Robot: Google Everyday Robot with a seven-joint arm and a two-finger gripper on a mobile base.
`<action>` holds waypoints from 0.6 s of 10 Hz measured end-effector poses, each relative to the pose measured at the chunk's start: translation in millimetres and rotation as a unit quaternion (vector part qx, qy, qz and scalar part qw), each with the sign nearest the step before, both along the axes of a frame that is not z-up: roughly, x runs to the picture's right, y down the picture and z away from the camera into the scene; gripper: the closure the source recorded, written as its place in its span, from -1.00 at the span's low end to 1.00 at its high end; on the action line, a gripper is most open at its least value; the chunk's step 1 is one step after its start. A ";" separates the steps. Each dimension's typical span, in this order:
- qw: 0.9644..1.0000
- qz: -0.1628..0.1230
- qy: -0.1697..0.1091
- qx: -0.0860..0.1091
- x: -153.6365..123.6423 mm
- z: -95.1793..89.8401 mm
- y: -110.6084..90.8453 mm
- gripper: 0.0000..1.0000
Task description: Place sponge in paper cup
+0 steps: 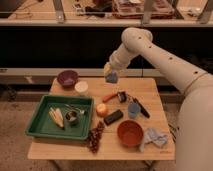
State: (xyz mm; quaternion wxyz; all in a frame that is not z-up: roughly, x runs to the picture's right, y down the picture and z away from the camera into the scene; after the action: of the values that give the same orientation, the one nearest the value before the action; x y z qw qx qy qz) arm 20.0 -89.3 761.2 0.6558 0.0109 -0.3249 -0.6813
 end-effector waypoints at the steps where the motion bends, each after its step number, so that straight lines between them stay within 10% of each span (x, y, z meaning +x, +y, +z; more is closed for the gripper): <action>1: 1.000 -0.007 -0.004 0.007 -11.3 -1.1 0.1 1.00; 6: 0.999 -0.047 -0.003 0.023 -69.3 6.6 11.0 1.00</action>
State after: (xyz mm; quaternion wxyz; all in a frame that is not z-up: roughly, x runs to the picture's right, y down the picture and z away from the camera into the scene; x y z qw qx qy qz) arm -49.3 -78.3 767.8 0.6215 0.0126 -0.3115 -0.7187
